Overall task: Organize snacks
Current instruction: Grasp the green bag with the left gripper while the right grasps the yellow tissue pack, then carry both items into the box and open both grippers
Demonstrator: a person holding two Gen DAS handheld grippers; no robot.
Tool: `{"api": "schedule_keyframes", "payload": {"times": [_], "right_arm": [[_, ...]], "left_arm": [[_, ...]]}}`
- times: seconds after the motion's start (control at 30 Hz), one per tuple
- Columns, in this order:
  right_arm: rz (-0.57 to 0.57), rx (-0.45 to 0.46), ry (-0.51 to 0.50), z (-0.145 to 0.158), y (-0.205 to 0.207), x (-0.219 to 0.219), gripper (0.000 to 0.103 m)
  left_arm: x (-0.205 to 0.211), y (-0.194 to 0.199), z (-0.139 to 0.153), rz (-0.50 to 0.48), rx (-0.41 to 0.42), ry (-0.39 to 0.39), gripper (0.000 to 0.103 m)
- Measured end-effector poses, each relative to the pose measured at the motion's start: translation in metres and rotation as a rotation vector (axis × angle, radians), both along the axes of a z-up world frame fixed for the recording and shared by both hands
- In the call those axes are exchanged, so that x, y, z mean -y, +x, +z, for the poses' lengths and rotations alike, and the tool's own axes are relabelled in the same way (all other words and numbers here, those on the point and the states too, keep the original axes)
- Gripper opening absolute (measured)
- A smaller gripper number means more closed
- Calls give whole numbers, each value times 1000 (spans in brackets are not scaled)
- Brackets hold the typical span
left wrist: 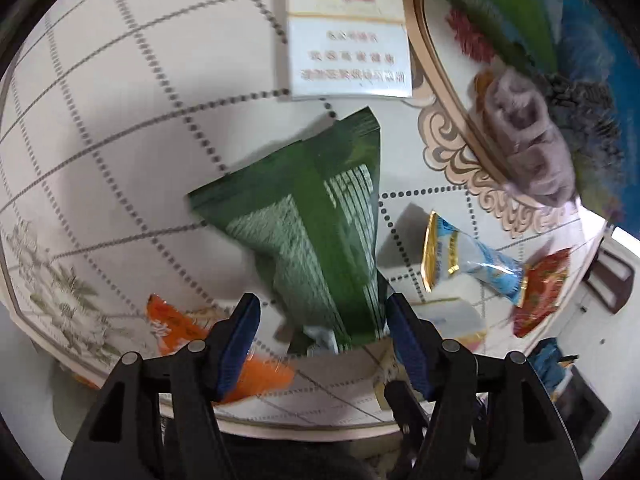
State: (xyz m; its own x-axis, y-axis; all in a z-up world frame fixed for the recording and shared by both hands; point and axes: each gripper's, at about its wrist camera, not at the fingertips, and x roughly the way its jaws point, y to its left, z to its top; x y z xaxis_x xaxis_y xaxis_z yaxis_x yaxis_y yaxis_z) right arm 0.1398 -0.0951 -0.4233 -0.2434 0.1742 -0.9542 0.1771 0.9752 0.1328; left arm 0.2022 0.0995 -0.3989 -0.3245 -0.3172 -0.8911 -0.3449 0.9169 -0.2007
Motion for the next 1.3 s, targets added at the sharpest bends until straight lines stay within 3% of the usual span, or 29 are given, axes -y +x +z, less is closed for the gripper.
{"api": "schedule_keyframes", "payload": {"times": [0.1, 0.17, 0.3, 0.43, 0.6, 0.77, 0.9, 1.0, 1.17, 1.3], "right_arm": [[-7, 0, 2, -2, 2, 1, 88], [-8, -1, -5, -3, 6, 2, 88], [10, -11, -37, -5, 8, -1, 80], [54, -18, -84, -8, 8, -9, 76], [36, 14, -87, 6, 3, -10, 73], [22, 56, -72, 29, 1, -2, 72], [10, 106, -46, 62, -7, 7, 72], [3, 152, -13, 95, -9, 16, 72], [-10, 258, 44, 157, -10, 28, 72], [-28, 326, 99, 194, 7, 31, 72]], "left_arm": [[6, 6, 0, -67, 48, 36, 62], [21, 11, 2, -120, 79, 41, 55], [27, 11, 13, -258, 137, 102, 51], [32, 9, 4, -284, 155, 157, 51], [35, 10, 11, -255, 185, 144, 36], [30, -3, 44, -289, 265, 139, 33], [21, -30, 92, -277, 329, 101, 32], [23, -39, 134, -287, 423, 87, 32], [43, -33, 203, -280, 560, 63, 32], [74, -10, 230, -286, 625, 38, 32]]}}
